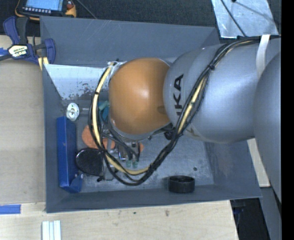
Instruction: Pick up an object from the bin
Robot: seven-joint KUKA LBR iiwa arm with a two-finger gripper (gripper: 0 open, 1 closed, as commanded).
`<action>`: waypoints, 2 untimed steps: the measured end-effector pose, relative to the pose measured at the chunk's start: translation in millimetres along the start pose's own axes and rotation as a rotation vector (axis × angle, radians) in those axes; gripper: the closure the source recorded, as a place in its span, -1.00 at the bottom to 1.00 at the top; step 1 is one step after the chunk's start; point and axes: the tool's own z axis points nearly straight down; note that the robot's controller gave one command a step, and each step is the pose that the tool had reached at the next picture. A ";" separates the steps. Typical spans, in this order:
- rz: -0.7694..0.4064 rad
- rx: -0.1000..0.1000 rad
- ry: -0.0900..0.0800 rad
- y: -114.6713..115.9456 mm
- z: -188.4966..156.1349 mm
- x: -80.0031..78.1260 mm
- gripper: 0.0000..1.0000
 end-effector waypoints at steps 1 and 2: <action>0.001 -0.001 -0.003 -0.4 -2.1 -0.6 -1.00; -0.056 -0.001 -0.006 6.5 -10.4 -5.7 -1.00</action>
Offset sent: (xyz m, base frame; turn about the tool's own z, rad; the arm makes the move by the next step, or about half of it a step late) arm 0.0106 0.0197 0.0210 -0.1430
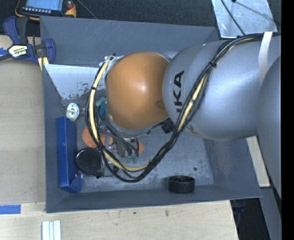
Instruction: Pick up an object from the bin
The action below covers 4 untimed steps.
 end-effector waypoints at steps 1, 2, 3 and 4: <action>-0.087 -0.005 -0.011 -20.9 29.7 -42.9 -1.00; -0.101 0.001 -0.005 -39.6 62.3 -59.6 -1.00; -0.082 0.000 -0.001 -10.9 88.4 -54.9 1.00; -0.081 0.000 0.000 -10.9 88.4 -54.9 1.00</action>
Offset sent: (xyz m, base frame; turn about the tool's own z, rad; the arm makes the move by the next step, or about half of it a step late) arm 0.0527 -0.0347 -0.0700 -0.1101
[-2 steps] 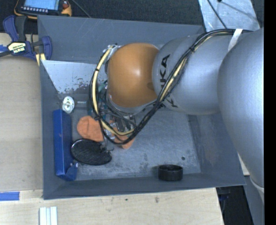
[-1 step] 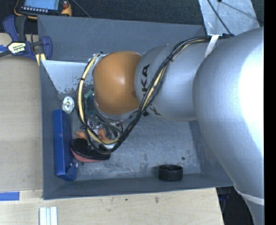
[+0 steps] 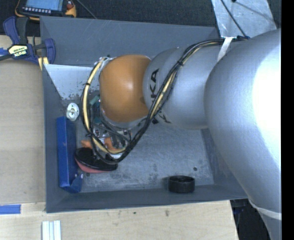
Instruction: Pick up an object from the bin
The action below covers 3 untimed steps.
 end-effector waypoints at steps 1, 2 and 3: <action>0.000 0.000 0.000 0.0 0.0 0.0 1.00; -0.010 -0.005 -0.004 -32.6 -4.2 16.5 1.00; -0.014 -0.002 -0.003 3.2 -82.4 49.4 -1.00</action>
Offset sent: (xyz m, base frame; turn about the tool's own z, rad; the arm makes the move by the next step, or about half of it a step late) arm -0.0199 -0.0665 0.0068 -0.0061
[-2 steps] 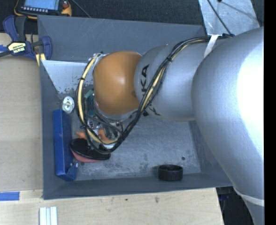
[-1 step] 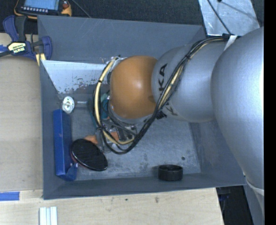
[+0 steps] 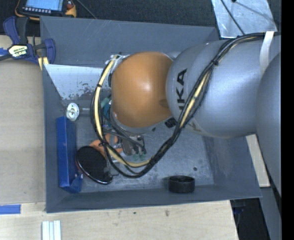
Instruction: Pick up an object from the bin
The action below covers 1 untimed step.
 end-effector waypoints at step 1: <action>0.002 0.001 0.001 -1.0 0.5 0.2 -1.00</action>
Offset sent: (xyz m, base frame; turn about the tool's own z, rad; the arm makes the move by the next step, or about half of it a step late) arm 0.0761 -0.0118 -0.0991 -0.1340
